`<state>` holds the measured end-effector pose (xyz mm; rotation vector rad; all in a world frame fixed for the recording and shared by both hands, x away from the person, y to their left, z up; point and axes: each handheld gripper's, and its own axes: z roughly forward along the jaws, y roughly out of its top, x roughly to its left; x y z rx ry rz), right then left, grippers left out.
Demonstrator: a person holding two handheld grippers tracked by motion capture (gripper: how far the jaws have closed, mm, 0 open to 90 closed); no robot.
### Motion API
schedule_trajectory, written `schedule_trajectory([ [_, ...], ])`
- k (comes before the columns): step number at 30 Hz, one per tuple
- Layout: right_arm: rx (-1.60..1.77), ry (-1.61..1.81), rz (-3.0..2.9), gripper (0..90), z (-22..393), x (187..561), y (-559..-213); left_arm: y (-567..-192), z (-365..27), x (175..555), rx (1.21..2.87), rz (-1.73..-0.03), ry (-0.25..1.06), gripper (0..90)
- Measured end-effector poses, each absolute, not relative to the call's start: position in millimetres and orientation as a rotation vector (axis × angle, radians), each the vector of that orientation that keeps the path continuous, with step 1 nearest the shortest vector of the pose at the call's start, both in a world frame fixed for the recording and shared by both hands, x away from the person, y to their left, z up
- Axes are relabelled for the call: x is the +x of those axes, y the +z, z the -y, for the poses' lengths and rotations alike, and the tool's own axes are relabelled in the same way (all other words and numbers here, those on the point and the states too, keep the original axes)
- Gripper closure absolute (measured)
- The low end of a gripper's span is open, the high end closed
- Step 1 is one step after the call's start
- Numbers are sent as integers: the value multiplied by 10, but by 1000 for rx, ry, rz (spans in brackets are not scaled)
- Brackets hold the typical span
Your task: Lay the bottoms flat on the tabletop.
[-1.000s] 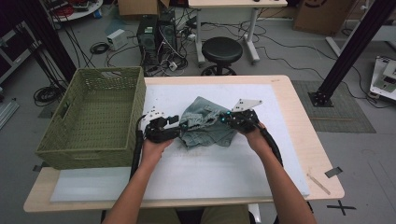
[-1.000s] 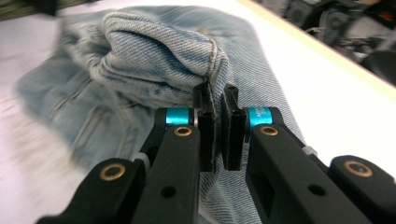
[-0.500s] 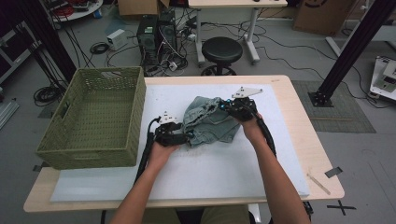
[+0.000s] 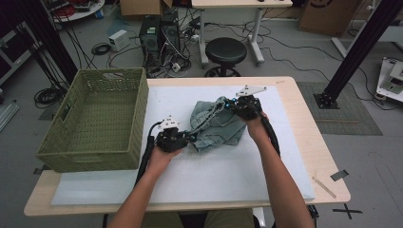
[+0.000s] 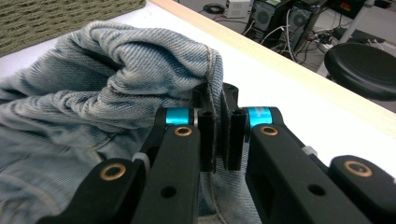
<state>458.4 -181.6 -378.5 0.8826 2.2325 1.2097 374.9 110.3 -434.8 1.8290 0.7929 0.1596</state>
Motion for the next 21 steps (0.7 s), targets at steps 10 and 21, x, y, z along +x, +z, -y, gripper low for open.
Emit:
schedule_trajectory([
  [10, 864, 1269, -2268, 872, 1691, 4717, -3925, -4275, -1146, 3695, 1786, -725, 74, 799],
  [21, 914, 1238, -2301, 869, 1684, 4734, -4034, -4219, -1190, 3742, 1737, -900, 451, 471],
])
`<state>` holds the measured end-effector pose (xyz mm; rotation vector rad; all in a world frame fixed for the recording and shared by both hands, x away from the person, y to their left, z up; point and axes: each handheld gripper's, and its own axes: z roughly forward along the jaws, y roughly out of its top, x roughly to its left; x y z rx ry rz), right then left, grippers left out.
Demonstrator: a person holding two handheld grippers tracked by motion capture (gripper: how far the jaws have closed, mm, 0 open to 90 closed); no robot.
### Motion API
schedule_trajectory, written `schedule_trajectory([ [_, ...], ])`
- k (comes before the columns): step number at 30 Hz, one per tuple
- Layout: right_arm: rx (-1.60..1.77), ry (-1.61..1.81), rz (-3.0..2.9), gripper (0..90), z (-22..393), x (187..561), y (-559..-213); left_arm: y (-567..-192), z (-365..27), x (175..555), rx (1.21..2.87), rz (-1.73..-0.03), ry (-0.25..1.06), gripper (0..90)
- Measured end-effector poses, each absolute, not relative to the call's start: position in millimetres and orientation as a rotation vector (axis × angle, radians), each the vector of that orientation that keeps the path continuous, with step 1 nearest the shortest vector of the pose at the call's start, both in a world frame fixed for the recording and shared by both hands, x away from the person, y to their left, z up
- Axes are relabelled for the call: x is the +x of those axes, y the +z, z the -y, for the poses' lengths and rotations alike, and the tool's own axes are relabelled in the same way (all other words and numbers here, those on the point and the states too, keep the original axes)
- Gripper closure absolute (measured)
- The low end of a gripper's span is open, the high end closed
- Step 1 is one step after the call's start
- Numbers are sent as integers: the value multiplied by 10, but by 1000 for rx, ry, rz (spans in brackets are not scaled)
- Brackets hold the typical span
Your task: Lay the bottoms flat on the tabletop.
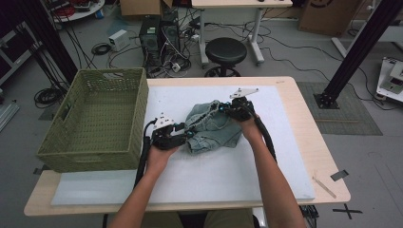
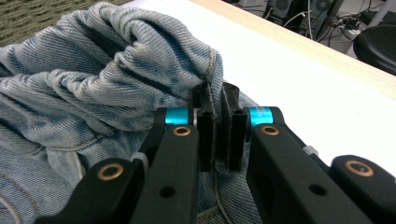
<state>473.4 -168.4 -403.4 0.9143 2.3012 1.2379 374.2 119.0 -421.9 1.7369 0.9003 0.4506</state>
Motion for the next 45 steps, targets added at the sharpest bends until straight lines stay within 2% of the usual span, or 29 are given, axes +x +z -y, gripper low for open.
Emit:
schedule_trajectory([
  [6, 905, 1237, -2315, 870, 1683, 4688, -4051, -4060, -1117, 3778, 1689, -807, 472, 433],
  [10, 905, 1241, -2320, 870, 1678, 4673, -4058, -4048, -951, 3894, 1764, -777, 458, 385],
  [14, 897, 1242, -2323, 870, 1672, 4662, -4048, -4125, -804, 3994, 1842, -792, 451, 385],
  [15, 896, 1241, -2326, 869, 1673, 4660, -4047, -4135, -787, 4010, 1856, -801, 458, 417],
  [17, 892, 1245, -2327, 868, 1684, 4648, -4046, -4137, -775, 4030, 1865, -822, 470, 589],
  [18, 905, 1247, -2326, 856, 1694, 4631, -4044, -4129, -776, 4034, 1864, -831, 482, 709],
  [19, 909, 1256, -2320, 818, 1714, 4618, -4044, -4122, -778, 4041, 1856, -844, 482, 751],
  [20, 921, 1273, -2311, 728, 1743, 4599, -4040, -4115, -788, 4051, 1847, -856, 478, 767],
  [21, 949, 1304, -2299, 637, 1781, 4577, -4038, -4108, -804, 4059, 1836, -867, 477, 774],
  [24, 981, 1354, -2266, 572, 1931, 4461, -4045, -4113, -857, 4093, 1794, -910, 454, 781],
  [36, 953, 1363, -2222, 580, 2316, 3887, -4161, -4119, -911, 4149, 1746, -960, 431, 786],
  [40, 959, 1334, -2281, 579, 2294, 3875, -4237, -4124, -936, 4163, 1731, -975, 416, 785],
  [42, 953, 1280, -2313, 552, 2227, 3896, -4289, -4125, -941, 4166, 1729, -975, 413, 785],
  [45, 952, 1221, -2297, 464, 2117, 3948, -4346, -4129, -944, 4170, 1723, -979, 407, 786],
])
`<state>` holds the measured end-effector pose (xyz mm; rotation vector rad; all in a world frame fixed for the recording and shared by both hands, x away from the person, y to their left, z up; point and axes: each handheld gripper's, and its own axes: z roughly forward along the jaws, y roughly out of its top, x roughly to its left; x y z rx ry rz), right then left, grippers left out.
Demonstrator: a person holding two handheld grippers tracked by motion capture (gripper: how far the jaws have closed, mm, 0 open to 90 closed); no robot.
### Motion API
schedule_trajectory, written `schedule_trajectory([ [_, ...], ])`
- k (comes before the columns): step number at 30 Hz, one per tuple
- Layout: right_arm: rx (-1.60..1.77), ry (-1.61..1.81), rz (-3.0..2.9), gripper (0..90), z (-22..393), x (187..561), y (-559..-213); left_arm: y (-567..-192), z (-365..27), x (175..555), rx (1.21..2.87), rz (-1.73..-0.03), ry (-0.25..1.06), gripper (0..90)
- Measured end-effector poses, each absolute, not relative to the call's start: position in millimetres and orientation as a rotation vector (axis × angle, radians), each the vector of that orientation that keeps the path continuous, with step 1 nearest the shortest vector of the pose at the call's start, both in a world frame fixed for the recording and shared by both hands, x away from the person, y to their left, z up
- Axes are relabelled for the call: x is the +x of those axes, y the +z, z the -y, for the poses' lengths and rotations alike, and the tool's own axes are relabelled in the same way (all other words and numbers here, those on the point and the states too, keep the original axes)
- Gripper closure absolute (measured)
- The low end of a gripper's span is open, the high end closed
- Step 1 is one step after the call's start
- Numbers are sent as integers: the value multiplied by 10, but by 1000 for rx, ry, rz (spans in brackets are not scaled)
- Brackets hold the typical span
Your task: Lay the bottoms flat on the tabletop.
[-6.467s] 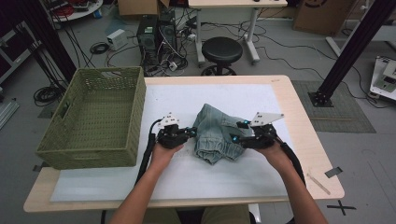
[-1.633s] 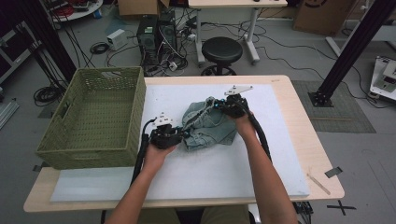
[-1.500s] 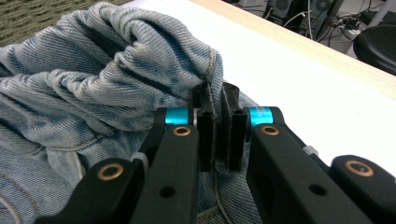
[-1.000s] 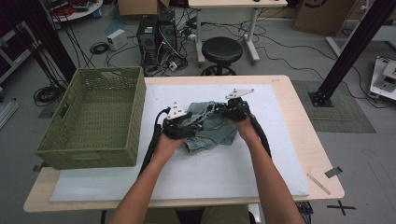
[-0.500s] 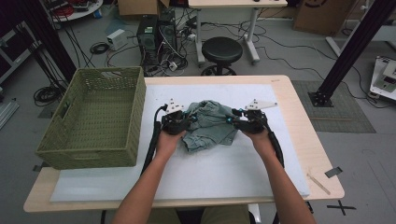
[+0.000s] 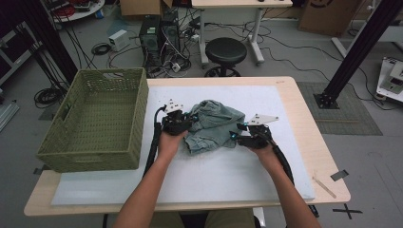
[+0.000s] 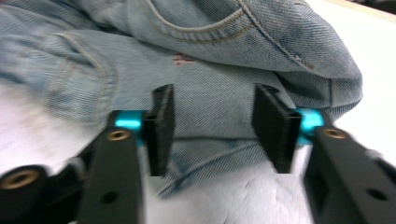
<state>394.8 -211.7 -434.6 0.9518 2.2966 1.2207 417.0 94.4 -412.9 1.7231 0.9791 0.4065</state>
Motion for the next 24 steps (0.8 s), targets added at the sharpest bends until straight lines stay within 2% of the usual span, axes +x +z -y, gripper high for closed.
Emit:
schedule_trajectory([
  [2, 968, 1183, -2285, 426, 2062, 4013, -4369, -4128, -945, 4169, 1722, -979, 406, 785],
  [5, 988, 1134, -2296, 428, 2005, 4122, -4416, -4126, -944, 4168, 1727, -976, 407, 785],
  [8, 999, 1095, -2376, 527, 1934, 4217, -4476, -4126, -945, 4165, 1721, -978, 407, 785],
  [10, 993, 1072, -2383, 674, 1909, 4239, -4474, -4128, -959, 4163, 1720, -977, 405, 785],
  [12, 984, 1065, -2386, 763, 1903, 4253, -4474, -4127, -968, 4161, 1716, -977, 405, 785],
  [14, 954, 1049, -2395, 811, 1881, 4239, -4471, -4126, -975, 4160, 1714, -977, 406, 785],
  [24, 846, 1154, -2505, 833, 1890, 4052, -4353, -4114, -1082, 4167, 1689, -985, 401, 784],
])
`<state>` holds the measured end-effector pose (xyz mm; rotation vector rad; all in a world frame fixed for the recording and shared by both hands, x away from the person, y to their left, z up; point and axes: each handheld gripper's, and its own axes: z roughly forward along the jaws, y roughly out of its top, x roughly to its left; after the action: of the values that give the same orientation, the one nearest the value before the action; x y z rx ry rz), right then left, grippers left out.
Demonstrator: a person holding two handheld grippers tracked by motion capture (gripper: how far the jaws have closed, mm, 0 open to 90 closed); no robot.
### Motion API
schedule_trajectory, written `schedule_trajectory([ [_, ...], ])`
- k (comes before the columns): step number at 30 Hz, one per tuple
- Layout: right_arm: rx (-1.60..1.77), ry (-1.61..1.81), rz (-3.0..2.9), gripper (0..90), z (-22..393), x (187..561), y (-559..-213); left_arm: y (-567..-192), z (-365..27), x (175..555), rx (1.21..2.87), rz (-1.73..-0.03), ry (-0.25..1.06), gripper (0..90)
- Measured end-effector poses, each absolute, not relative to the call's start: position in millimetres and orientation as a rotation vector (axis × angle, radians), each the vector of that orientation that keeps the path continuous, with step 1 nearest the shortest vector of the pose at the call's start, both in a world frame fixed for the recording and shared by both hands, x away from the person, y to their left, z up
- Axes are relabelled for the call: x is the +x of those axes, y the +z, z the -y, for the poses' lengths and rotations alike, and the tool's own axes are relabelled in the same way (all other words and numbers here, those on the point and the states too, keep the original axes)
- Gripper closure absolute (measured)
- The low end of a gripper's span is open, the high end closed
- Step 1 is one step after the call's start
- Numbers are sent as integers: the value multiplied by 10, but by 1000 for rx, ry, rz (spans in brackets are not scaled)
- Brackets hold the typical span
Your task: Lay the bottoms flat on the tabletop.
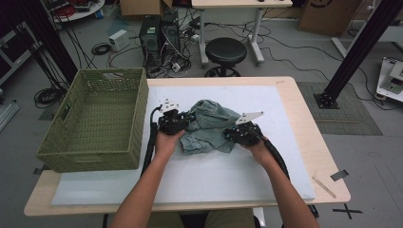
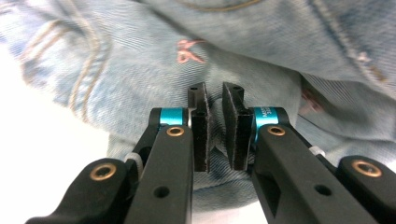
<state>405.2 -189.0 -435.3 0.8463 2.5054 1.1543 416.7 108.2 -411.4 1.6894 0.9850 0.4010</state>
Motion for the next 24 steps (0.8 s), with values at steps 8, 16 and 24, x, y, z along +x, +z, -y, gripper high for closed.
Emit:
schedule_trajectory([
  [8, 688, 1218, -2603, 833, 1832, 3757, -4312, -4095, -1161, 4164, 1672, -1001, 406, 784],
  [16, 487, 1302, -2725, 834, 1772, 3494, -4295, -4109, -1175, 4193, 1680, -1022, 412, 784],
  [24, 604, 1451, -2362, 519, 1942, 3487, -3970, -4113, -1162, 4196, 1688, -1017, 418, 775],
])
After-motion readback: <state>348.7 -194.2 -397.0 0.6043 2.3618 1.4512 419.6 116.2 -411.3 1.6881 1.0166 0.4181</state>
